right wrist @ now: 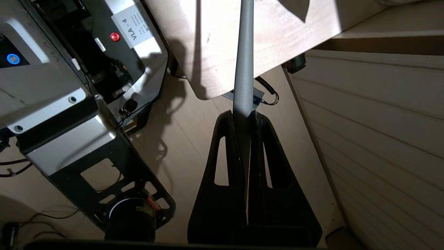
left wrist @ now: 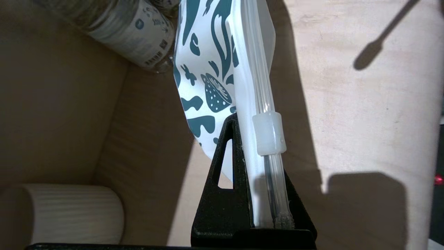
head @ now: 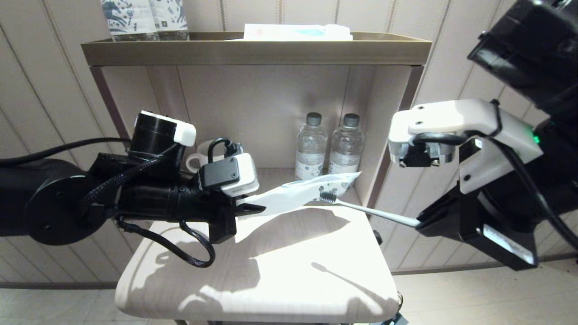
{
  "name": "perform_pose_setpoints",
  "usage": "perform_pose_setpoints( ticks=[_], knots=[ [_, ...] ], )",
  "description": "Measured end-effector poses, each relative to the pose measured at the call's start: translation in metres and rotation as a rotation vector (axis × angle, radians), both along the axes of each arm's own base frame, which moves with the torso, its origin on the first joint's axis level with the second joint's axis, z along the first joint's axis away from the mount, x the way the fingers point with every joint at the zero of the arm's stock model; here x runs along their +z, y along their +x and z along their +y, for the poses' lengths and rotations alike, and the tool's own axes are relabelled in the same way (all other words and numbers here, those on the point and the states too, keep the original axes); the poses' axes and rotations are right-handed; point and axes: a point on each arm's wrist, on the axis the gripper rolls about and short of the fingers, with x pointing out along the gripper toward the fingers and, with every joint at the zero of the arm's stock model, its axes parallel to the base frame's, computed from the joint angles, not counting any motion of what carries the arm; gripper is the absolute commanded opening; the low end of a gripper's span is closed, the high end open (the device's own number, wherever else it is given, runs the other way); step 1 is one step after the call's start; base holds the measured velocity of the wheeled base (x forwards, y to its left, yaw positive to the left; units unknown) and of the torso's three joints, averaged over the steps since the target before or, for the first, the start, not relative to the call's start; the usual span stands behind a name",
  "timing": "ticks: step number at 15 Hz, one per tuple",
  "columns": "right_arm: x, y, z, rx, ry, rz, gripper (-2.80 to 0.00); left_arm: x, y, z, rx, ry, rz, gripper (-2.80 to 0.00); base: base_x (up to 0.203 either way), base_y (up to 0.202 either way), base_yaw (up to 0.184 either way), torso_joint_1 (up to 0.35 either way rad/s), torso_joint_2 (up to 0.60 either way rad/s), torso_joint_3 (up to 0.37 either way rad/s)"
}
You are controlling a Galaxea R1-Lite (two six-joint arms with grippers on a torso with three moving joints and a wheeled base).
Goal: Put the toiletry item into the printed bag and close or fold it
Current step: Place the toothbrush in the storage bag
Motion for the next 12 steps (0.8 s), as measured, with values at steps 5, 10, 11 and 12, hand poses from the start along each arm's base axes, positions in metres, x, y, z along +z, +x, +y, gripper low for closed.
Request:
perform_pose_setpoints(
  ticks=[5,10,11,12],
  knots=[
    [-0.003,0.003,0.002,-0.006,-0.017,0.019,-2.8,0.0,-0.006,-0.002,0.012,0.013,-0.031,-2.8,0.0,0.0,0.0,0.0,0.0,0.0],
    [-0.006,0.013,0.0,-0.044,-0.023,0.026,-2.8,0.0,-0.01,0.0,0.008,0.012,-0.03,-2.8,0.0,0.0,0.0,0.0,0.0,0.0],
    [-0.007,0.016,-0.001,-0.056,-0.025,0.027,-2.8,0.0,-0.01,0.0,0.007,0.011,-0.031,-2.8,0.0,0.0,0.0,0.0,0.0,0.0],
    [-0.007,0.019,-0.002,-0.069,-0.026,0.027,-2.8,0.0,-0.01,0.0,0.006,0.01,-0.032,-2.8,0.0,0.0,0.0,0.0,0.0,0.0]
  ],
)
